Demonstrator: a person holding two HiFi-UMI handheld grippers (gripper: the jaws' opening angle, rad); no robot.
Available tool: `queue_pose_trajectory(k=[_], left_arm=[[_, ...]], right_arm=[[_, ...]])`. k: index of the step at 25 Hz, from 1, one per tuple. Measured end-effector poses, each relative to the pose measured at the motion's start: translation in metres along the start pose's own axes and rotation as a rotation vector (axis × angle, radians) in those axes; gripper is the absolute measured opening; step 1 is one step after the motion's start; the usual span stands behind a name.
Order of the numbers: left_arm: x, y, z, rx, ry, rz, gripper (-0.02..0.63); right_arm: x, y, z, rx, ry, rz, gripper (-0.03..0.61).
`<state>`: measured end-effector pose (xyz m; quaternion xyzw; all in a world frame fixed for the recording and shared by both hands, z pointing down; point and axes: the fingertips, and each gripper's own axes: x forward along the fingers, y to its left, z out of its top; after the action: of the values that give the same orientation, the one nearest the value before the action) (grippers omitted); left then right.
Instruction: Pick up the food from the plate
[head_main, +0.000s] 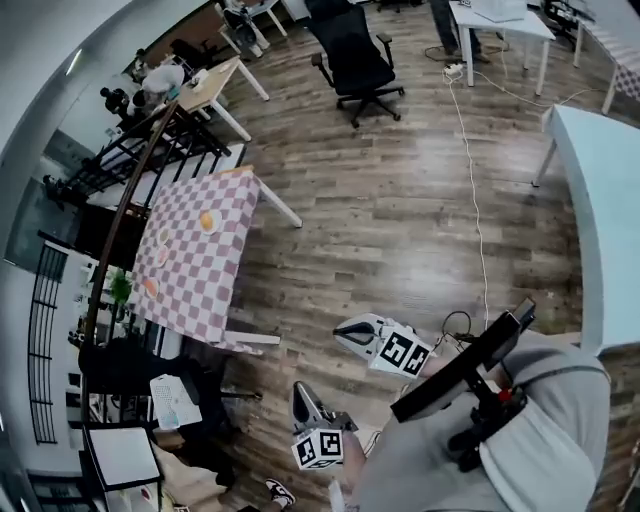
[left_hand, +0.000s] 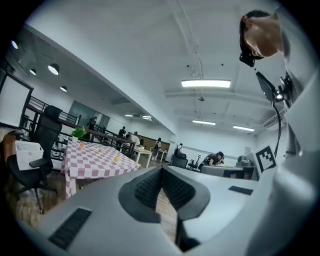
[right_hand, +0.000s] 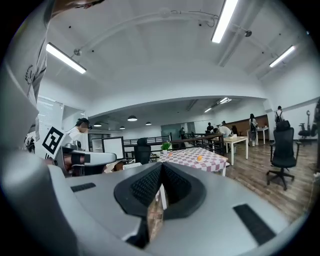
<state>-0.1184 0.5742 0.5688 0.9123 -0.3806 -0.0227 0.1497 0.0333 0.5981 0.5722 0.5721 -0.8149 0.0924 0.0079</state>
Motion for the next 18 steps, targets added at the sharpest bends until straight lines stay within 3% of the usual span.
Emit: queue_pose_trajectory(k=[2, 6, 12, 15, 18], left_arm=[[0.002, -0.001, 0.004, 0.037, -0.004, 0.023, 0.009], [-0.002, -0.011, 0.003, 0.058, -0.002, 0.076, 0.009], [0.014, -0.047, 0.0, 0.131, -0.013, 0.139, 0.009], [0.036, -0.047, 0.023, 0.153, -0.042, 0.129, 0.009], [0.028, -0.047, 0.04, 0.219, -0.051, 0.166, 0.009]], right_arm=[[0.004, -0.005, 0.002, 0.003, 0.007, 0.015, 0.015], [0.012, 0.014, -0.015, -0.044, 0.104, 0.17, 0.015], [-0.001, -0.001, -0.021, -0.09, 0.11, 0.22, 0.015], [0.02, -0.016, -0.011, -0.172, 0.127, 0.225, 0.015], [0.025, -0.011, 0.01, -0.147, 0.08, 0.27, 0.015]])
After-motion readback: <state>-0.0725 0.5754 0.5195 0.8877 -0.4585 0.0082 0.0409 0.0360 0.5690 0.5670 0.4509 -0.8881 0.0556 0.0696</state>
